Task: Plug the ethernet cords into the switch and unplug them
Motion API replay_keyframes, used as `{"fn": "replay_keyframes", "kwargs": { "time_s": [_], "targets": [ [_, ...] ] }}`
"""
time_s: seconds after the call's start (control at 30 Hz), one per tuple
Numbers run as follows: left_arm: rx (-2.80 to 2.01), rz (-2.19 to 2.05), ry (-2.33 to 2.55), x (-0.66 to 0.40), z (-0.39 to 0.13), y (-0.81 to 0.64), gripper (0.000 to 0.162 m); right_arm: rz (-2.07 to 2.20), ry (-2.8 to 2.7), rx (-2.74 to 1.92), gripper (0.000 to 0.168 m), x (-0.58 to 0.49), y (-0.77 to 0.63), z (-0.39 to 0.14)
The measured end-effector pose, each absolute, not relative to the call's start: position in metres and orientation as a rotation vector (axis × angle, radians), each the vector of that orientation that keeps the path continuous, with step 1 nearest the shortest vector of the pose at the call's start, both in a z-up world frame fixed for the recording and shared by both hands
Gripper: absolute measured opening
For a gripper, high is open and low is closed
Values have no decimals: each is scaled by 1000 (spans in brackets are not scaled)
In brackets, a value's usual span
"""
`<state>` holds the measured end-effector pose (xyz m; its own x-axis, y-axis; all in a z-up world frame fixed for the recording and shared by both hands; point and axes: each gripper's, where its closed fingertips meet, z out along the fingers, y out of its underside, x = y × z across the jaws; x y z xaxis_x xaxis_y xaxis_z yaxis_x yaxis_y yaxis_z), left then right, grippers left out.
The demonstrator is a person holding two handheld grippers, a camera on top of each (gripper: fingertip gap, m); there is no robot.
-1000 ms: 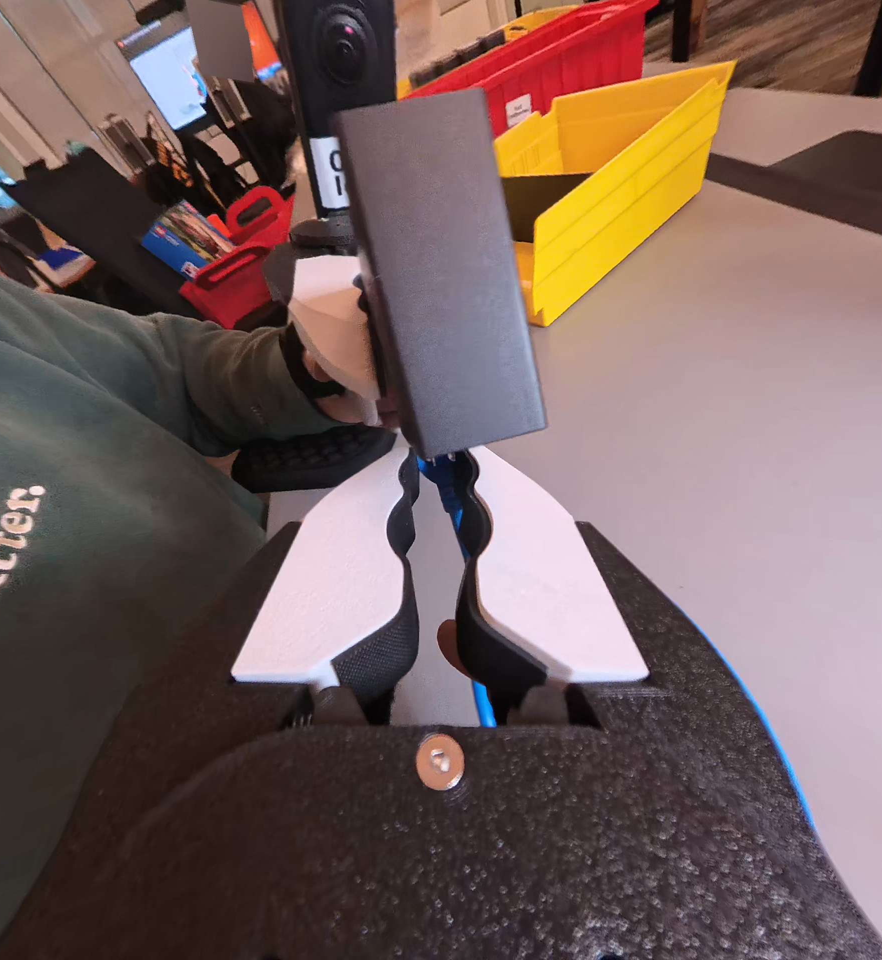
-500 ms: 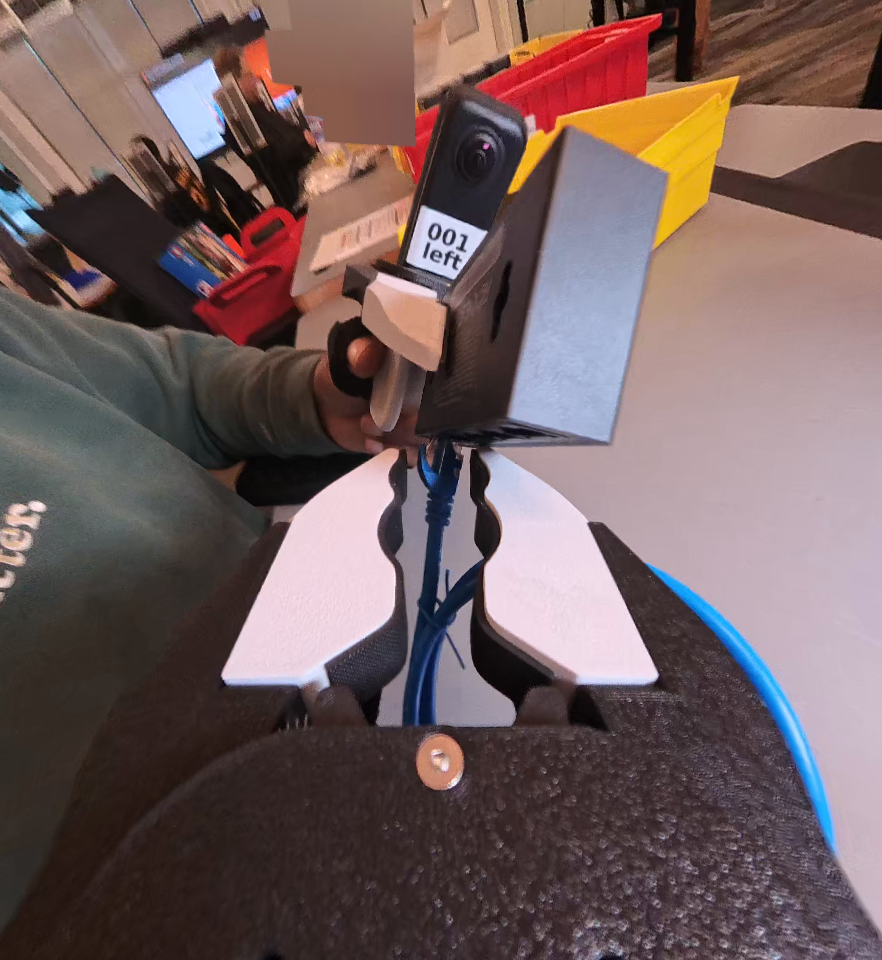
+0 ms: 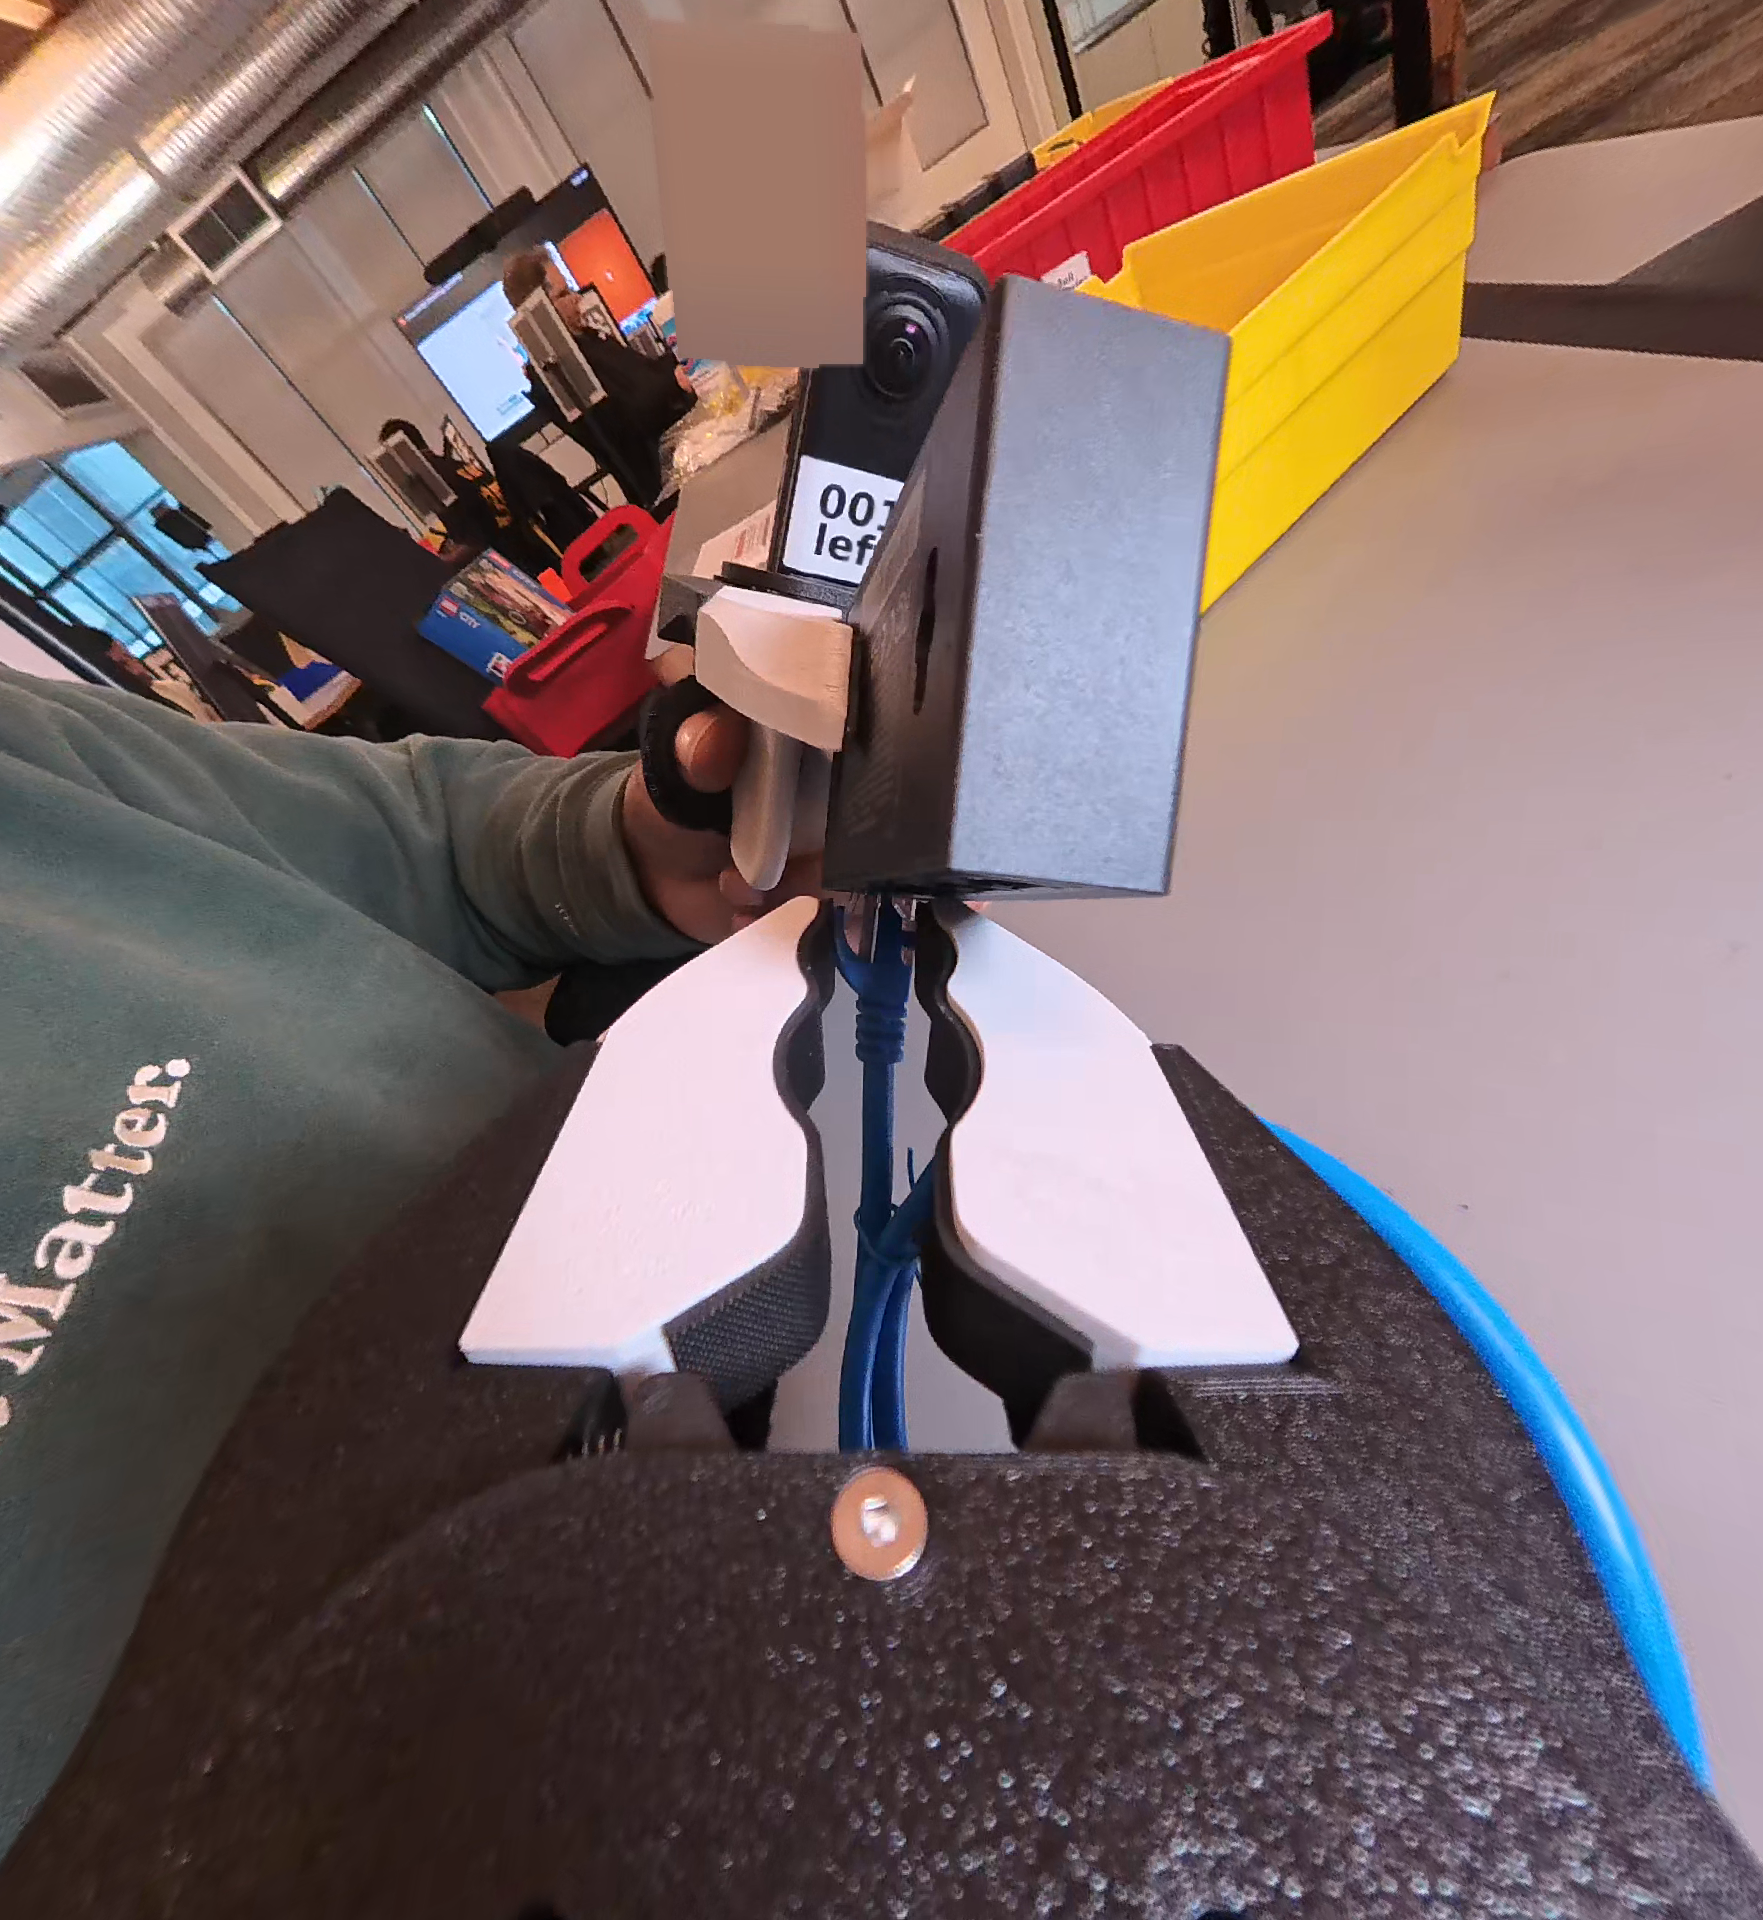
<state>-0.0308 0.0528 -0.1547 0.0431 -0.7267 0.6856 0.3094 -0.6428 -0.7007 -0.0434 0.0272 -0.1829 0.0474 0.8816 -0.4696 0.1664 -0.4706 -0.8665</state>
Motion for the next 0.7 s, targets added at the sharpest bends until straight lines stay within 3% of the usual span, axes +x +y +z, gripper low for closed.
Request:
{"fn": "replay_keyframes", "kwargs": {
  "time_s": [0.5, 0.7],
  "targets": [
    [-1443, -1398, 625, -34, -138, 43, 30, 1375, -1024, -1670, 13, -48, 31, -178],
    [-1404, -1707, 524, -30, -130, 39, 31, 1326, -1030, -1616, 13, -42, 27, -172]
  ]
}}
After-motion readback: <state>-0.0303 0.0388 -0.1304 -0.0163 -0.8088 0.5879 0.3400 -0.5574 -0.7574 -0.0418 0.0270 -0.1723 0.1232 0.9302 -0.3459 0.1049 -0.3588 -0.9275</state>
